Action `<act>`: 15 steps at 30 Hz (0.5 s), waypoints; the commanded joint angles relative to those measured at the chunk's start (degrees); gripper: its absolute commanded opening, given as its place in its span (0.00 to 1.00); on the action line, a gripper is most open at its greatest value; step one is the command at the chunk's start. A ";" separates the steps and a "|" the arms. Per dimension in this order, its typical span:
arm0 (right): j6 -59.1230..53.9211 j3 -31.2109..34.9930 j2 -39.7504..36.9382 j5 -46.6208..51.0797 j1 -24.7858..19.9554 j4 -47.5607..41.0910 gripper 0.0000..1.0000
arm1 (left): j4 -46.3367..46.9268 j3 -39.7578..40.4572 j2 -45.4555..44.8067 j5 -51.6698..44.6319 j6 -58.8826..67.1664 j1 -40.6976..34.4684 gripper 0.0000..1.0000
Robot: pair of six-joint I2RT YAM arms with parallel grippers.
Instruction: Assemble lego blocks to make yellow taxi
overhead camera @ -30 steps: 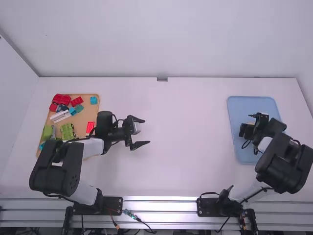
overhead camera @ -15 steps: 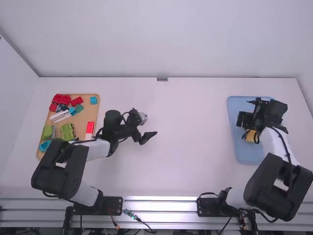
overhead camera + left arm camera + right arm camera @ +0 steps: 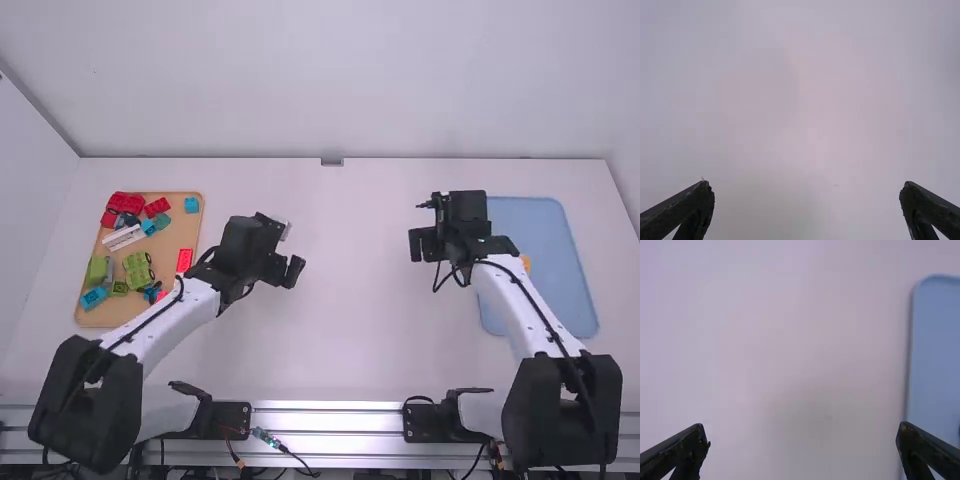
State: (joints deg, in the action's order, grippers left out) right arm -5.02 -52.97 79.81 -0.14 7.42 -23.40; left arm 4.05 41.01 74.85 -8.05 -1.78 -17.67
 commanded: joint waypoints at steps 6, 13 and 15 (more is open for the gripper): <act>6.62 -0.52 -0.51 1.51 8.26 -0.75 0.99 | 3.96 1.14 -8.01 6.16 -1.86 0.04 0.99; 5.02 4.02 -5.06 0.14 3.71 3.80 0.91 | -0.69 -3.51 -12.66 8.05 1.78 4.69 0.91; 5.02 5.46 -6.49 0.14 2.28 5.23 0.88 | -2.18 -5.00 -14.15 8.05 1.78 6.18 0.88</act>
State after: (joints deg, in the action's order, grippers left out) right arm -0.34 -48.90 75.37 0.03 10.76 -18.61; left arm 2.20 37.52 62.61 -0.93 -1.23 -12.82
